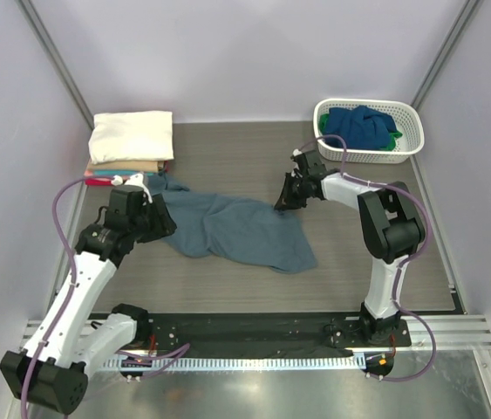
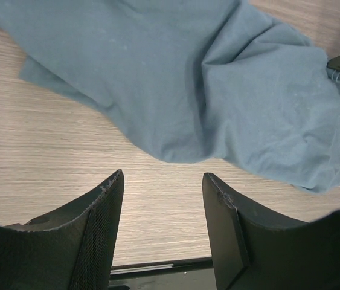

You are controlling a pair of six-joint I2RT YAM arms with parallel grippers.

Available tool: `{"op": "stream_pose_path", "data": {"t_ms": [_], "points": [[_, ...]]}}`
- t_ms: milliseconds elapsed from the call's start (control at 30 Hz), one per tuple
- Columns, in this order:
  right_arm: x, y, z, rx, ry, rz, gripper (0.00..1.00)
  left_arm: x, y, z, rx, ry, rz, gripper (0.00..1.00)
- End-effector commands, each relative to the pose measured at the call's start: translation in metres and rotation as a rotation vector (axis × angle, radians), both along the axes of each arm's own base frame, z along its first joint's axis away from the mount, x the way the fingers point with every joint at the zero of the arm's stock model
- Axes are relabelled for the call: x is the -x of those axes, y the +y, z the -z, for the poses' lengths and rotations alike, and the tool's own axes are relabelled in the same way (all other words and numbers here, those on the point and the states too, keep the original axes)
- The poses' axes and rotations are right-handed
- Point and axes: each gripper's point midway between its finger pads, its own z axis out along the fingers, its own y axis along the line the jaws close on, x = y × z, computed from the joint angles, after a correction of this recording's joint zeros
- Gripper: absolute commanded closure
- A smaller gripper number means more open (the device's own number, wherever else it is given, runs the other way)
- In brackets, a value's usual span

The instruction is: Fold and stack the t-shirts

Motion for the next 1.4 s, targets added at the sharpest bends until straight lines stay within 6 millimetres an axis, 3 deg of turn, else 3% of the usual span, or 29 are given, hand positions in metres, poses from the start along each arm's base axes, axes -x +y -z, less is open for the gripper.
{"op": "stream_pose_path", "data": {"t_ms": [0, 100, 133, 167, 233, 267, 300, 333, 367, 400, 467, 500, 533, 600, 633, 667, 767, 867, 900, 967, 1000, 1067, 1100, 1133, 1167, 1233, 1367], "points": [[-0.007, 0.003, -0.036, -0.044, -0.087, -0.025, 0.99, 0.001, 0.011, -0.017, -0.033, -0.072, -0.015, 0.44], [-0.023, -0.001, -0.088, -0.054, -0.203, -0.031, 0.99, 0.006, 0.011, -0.010, -0.012, -0.061, -0.028, 0.44], [-0.031, -0.001, -0.115, -0.048, -0.266, -0.025, 0.99, 0.009, 0.010, -0.009, -0.005, -0.061, -0.026, 0.44], [-0.027, -0.001, -0.131, -0.035, -0.292, -0.042, 0.99, 0.010, 0.010, -0.009, -0.001, -0.062, -0.029, 0.44], [-0.012, 0.011, -0.182, -0.024, -0.401, -0.076, 0.99, 0.013, 0.014, -0.010, -0.007, -0.076, -0.044, 0.44], [0.002, 0.014, -0.189, -0.005, -0.406, -0.105, 0.99, 0.014, 0.015, -0.011, -0.008, -0.083, -0.047, 0.44], [0.020, 0.017, -0.216, -0.017, -0.464, -0.121, 0.99, 0.016, 0.016, -0.013, -0.010, -0.086, -0.050, 0.44], [0.038, 0.025, -0.221, -0.018, -0.476, -0.145, 0.99, 0.017, 0.016, -0.015, -0.007, -0.096, -0.051, 0.44], [0.067, 0.036, -0.206, 0.003, -0.448, -0.186, 0.99, 0.018, 0.017, -0.021, -0.002, -0.120, -0.054, 0.44], [0.088, 0.043, -0.203, -0.018, -0.430, -0.197, 0.99, 0.018, 0.018, -0.023, -0.004, -0.130, -0.056, 0.44], [0.140, 0.046, -0.181, -0.007, -0.397, -0.240, 0.99, 0.019, 0.021, -0.025, -0.008, -0.151, -0.064, 0.44], [0.156, 0.043, -0.167, -0.009, -0.357, -0.227, 0.99, 0.019, 0.021, -0.023, -0.011, -0.150, -0.069, 0.43], [0.182, 0.027, -0.139, 0.024, -0.305, -0.232, 0.99, 0.019, 0.022, -0.023, -0.010, -0.151, -0.069, 0.43], [0.212, 0.011, -0.111, 0.074, -0.247, -0.225, 0.95, 0.018, 0.021, -0.020, -0.011, -0.148, -0.069, 0.43], [0.230, -0.013, -0.084, 0.136, -0.158, -0.158, 0.63, 0.018, 0.021, -0.019, -0.016, -0.145, -0.066, 0.43], [0.234, -0.025, -0.077, 0.174, -0.129, -0.113, 0.46, 0.017, 0.022, -0.018, -0.021, -0.144, -0.068, 0.43], [0.227, -0.049, -0.081, 0.239, -0.152, 0.015, 0.21, 0.014, 0.021, -0.013, -0.026, -0.126, -0.060, 0.43], [0.198, -0.050, -0.108, 0.264, -0.262, 0.084, 0.14, 0.011, 0.021, -0.009, -0.026, -0.108, -0.061, 0.43], [0.190, -0.047, -0.105, 0.295, -0.260, 0.076, 0.14, 0.011, 0.020, -0.008, -0.025, -0.105, -0.058, 0.43], [0.167, -0.031, -0.121, 0.267, -0.310, 0.056, 0.16, 0.011, 0.021, -0.008, -0.028, -0.105, -0.059, 0.43], [0.161, -0.021, -0.109, 0.285, -0.282, 0.025, 0.17, 0.011, 0.021, -0.008, -0.026, -0.108, -0.060, 0.43], [0.138, 0.000, -0.116, 0.241, -0.304, 0.002, 0.18, 0.011, 0.021, -0.008, -0.023, -0.114, -0.060, 0.43], [0.127, 0.005, -0.101, 0.276, -0.274, -0.017, 0.18, 0.011, 0.021, -0.008, -0.023, -0.115, -0.060, 0.43], [0.114, 0.017, -0.106, 0.244, -0.282, -0.026, 0.18, 0.010, 0.021, -0.008, -0.022, -0.117, -0.060, 0.43], [0.098, 0.013, -0.103, 0.242, -0.270, -0.001, 0.19, 0.010, 0.022, -0.007, -0.024, -0.112, -0.063, 0.43], [0.077, 0.025, -0.090, 0.234, -0.238, -0.016, 0.22, 0.009, 0.022, -0.006, -0.021, -0.107, -0.065, 0.43], [0.054, 0.046, -0.072, 0.240, -0.212, -0.065, 0.29, 0.008, 0.023, -0.005, -0.018, -0.101, -0.068, 0.43]]}}
